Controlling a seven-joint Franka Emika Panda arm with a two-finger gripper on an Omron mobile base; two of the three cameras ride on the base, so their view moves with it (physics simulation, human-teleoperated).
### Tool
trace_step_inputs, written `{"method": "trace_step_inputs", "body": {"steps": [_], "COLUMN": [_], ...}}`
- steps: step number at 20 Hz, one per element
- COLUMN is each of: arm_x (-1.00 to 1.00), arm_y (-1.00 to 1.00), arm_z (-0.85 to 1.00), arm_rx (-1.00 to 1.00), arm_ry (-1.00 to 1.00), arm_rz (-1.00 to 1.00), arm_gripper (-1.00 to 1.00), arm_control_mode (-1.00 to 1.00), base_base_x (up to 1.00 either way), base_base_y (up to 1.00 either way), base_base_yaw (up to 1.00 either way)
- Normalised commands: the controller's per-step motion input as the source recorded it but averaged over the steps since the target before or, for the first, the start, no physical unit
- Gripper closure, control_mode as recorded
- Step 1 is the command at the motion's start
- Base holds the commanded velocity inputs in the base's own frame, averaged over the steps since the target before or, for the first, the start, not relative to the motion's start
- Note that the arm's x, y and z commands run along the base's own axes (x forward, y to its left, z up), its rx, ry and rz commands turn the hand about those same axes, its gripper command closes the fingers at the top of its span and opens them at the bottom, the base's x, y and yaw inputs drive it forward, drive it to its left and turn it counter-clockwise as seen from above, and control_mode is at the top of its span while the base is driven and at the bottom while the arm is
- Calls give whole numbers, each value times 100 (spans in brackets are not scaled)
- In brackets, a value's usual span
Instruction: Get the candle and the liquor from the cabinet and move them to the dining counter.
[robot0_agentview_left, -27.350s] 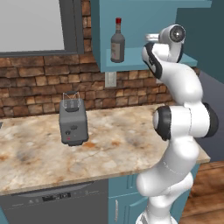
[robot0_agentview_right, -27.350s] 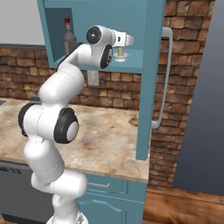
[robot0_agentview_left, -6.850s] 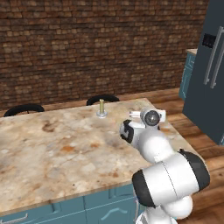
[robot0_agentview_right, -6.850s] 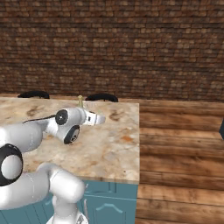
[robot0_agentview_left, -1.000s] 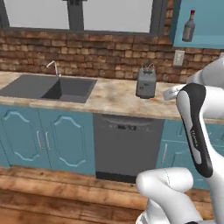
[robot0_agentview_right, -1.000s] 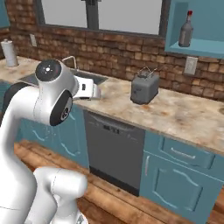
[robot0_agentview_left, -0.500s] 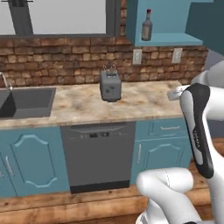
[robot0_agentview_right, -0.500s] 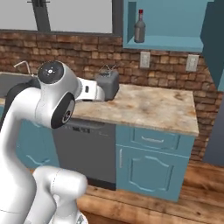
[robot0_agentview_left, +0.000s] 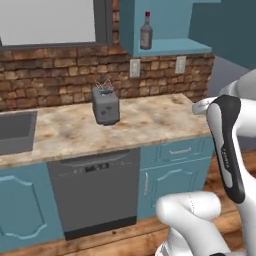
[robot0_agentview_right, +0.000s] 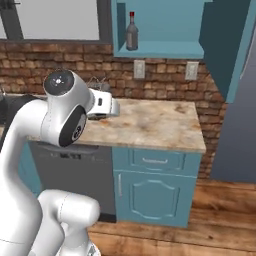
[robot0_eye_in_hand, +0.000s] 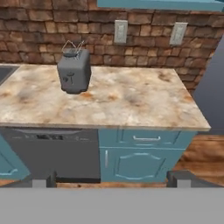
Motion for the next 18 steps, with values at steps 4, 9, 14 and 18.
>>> {"method": "trace_step_inputs", "body": {"steps": [4,9,14,18], "arm_x": [0,0,0,0], "arm_y": [0,0,0,0], "arm_z": [0,0,0,0], "arm_rx": [0,0,0,0], "arm_ry": [0,0,0,0], "arm_rz": [0,0,0,0], "arm_gripper": [-100,-100,-100,-100], "arm_control_mode": [100,100,100,100], "base_base_x": [32,44,75,76], "base_base_y": [-34,-16,-11,-26], "base_base_yaw": [-49,-20,6,20]}}
